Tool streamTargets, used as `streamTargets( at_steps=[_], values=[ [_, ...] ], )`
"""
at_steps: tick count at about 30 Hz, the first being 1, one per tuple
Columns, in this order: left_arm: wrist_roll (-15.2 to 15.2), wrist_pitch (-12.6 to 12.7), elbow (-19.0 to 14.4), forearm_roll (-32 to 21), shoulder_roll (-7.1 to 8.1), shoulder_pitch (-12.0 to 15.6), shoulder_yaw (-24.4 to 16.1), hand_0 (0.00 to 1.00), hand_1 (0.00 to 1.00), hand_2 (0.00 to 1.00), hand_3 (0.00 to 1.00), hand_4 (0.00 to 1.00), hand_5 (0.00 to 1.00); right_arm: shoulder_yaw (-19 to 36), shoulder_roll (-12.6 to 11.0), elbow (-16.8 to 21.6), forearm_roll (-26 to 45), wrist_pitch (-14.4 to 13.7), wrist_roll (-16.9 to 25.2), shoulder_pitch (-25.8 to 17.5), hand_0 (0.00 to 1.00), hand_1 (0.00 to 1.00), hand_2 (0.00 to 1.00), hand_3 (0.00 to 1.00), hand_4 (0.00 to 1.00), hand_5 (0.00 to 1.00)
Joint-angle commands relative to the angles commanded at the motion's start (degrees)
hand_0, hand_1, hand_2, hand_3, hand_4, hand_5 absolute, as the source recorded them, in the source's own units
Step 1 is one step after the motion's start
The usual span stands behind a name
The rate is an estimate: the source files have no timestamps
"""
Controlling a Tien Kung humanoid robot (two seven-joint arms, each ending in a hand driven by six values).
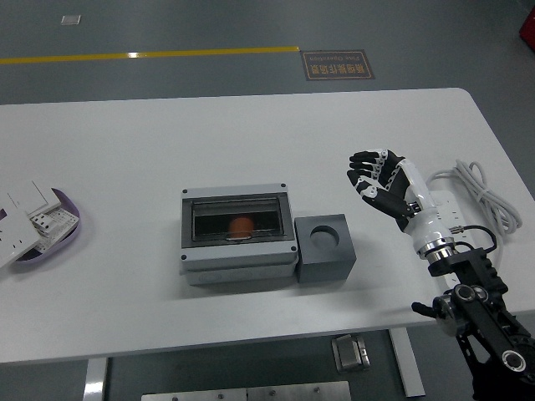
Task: Pick up the cylinder from the cube,place it in the box,flap close box
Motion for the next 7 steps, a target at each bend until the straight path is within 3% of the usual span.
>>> streamTargets(
  at_steps=[1,2,7],
  values=[
    [0.01,-0.02,0.0,0.12,0.06,-0.08,-0.04,0.623,0.63,0.594,0.635,0.699,0.219,-0.16,-0.09,-0.06,0.0,0.06,-0.03,0.02,0.708,0.661,0.65,0.646,0.754,0.211],
    [0.02,-0.01,0.0,0.22,0.15,-0.16,-0.13,0.623,0.628,0.594,0.635,0.7,0.219,-0.3,-0.2,-0.12,-0.02,0.09,-0.05,0.07,0.802,0.781,0.752,0.761,0.897,0.442],
    [0.02,0.01,0.0,0.26,0.44,-0.24,-0.12,0.623,0.628,0.594,0.635,0.7,0.219,-0.67,-0.31,-0.1,-0.16,0.2,0.0,0.29,0.802,0.781,0.752,0.761,0.897,0.442]
  ],
)
